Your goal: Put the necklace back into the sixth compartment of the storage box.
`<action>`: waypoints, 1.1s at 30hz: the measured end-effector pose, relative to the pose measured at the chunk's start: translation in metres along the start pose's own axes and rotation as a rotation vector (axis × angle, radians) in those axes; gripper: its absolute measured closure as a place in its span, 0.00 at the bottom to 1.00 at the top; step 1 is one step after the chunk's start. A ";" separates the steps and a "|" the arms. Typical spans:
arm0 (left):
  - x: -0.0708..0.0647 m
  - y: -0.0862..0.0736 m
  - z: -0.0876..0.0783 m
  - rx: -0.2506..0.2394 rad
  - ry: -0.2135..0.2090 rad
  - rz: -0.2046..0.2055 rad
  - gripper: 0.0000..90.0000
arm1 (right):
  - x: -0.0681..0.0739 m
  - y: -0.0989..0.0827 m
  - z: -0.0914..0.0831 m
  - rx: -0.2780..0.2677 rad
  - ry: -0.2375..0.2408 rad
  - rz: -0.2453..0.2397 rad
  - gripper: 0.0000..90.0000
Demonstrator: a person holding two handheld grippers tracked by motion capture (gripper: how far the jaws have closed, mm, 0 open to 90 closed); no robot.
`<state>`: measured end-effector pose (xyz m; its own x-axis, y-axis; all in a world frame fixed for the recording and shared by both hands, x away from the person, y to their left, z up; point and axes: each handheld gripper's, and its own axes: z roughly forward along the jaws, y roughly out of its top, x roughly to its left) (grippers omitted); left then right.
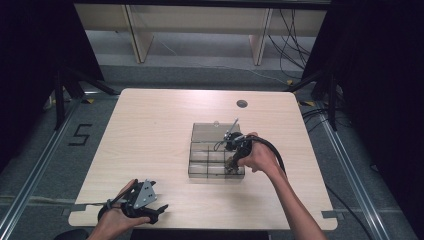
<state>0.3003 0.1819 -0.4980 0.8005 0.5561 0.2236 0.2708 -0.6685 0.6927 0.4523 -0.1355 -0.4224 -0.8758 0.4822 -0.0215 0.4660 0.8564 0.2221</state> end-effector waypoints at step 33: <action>0.000 0.000 0.000 0.004 -0.001 0.001 0.19 | -0.010 -0.008 0.011 -0.029 0.084 0.102 0.57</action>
<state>0.3003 0.1820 -0.4983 0.8013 0.5547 0.2242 0.2720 -0.6715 0.6893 0.4585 -0.1449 -0.4347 -0.8323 0.5480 0.0836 0.5501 0.7977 0.2473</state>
